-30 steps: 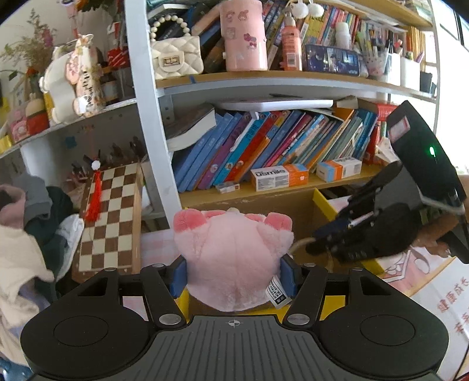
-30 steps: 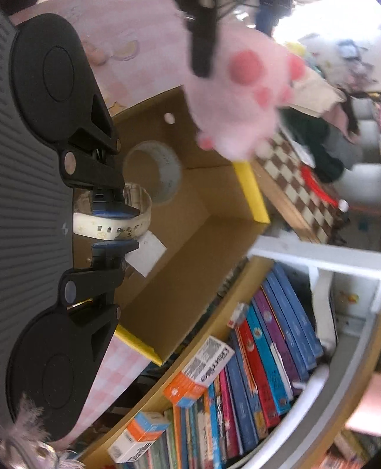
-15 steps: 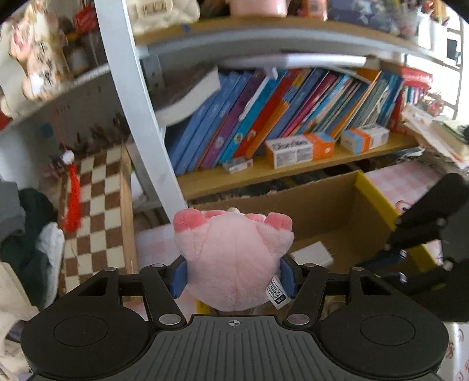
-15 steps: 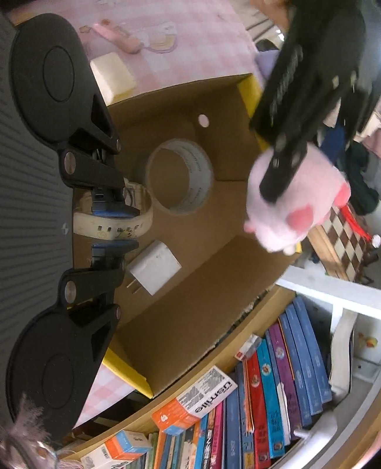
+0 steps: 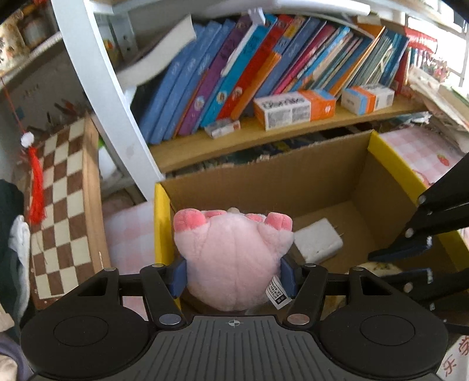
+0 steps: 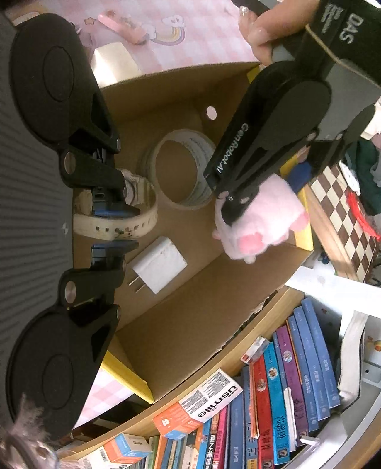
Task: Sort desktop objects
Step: 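Lower the plush into the box and open the left tool while the right tool releases the watch band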
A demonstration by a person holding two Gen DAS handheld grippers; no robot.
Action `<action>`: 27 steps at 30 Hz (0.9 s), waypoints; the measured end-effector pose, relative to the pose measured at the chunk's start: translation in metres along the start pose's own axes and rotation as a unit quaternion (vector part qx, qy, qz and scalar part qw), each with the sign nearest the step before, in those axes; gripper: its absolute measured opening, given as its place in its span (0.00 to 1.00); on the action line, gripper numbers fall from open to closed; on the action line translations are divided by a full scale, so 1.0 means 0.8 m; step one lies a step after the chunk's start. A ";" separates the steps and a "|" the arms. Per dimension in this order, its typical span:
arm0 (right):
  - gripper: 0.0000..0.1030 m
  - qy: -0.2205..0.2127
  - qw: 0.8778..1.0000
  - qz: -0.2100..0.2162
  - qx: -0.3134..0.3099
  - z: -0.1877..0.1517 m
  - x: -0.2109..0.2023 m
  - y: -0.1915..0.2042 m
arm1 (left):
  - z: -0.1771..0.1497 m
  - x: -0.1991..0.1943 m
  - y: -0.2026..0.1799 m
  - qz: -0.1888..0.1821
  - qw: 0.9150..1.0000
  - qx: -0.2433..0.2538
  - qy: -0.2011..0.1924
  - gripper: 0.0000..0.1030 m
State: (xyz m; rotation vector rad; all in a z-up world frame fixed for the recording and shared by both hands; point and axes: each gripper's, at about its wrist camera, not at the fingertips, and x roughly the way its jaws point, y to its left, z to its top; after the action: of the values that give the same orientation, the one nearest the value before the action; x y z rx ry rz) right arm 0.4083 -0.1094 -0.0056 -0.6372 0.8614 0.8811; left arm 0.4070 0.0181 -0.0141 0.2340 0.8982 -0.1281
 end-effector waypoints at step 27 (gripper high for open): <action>0.57 -0.014 0.999 -0.017 0.029 0.000 -0.005 -0.014 | 0.006 -0.015 -0.018 0.006 0.999 0.036 -0.028 0.83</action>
State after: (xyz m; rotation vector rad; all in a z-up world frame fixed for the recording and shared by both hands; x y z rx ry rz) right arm 0.4164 -0.1167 -0.0006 -0.5864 0.8445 0.8292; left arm 0.4002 0.0029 -0.0044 0.3026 0.8361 -0.1551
